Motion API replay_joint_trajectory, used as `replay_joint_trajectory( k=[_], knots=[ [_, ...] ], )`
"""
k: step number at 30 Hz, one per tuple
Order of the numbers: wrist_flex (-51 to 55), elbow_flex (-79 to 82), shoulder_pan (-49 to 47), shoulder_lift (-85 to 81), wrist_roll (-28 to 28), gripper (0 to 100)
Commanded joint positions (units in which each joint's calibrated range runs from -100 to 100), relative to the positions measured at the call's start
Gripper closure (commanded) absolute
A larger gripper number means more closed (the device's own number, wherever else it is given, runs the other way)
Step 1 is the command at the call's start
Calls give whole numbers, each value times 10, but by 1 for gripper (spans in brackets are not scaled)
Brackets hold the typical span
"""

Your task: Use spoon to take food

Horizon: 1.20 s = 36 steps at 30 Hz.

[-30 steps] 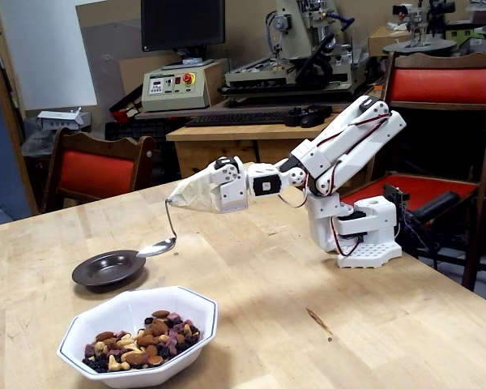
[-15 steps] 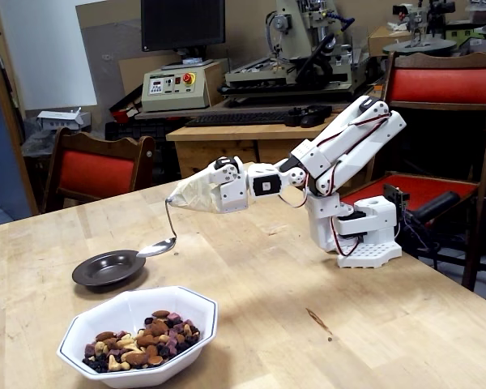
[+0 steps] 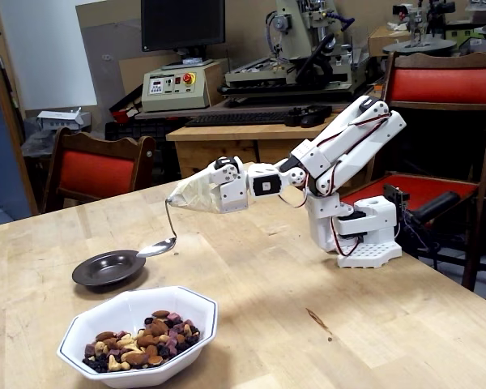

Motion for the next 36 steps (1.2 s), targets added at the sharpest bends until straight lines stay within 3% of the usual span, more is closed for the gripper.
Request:
replay_joint_trajectory(
  k=[1,13,24,36],
  knots=[
    [-7,-3,-4,-8,2,96],
    [-1,-86,-5,3,2,96],
    [-11,-161,-5,175,2,96],
    [-150,-148,-5,252,42,96]
  ],
)
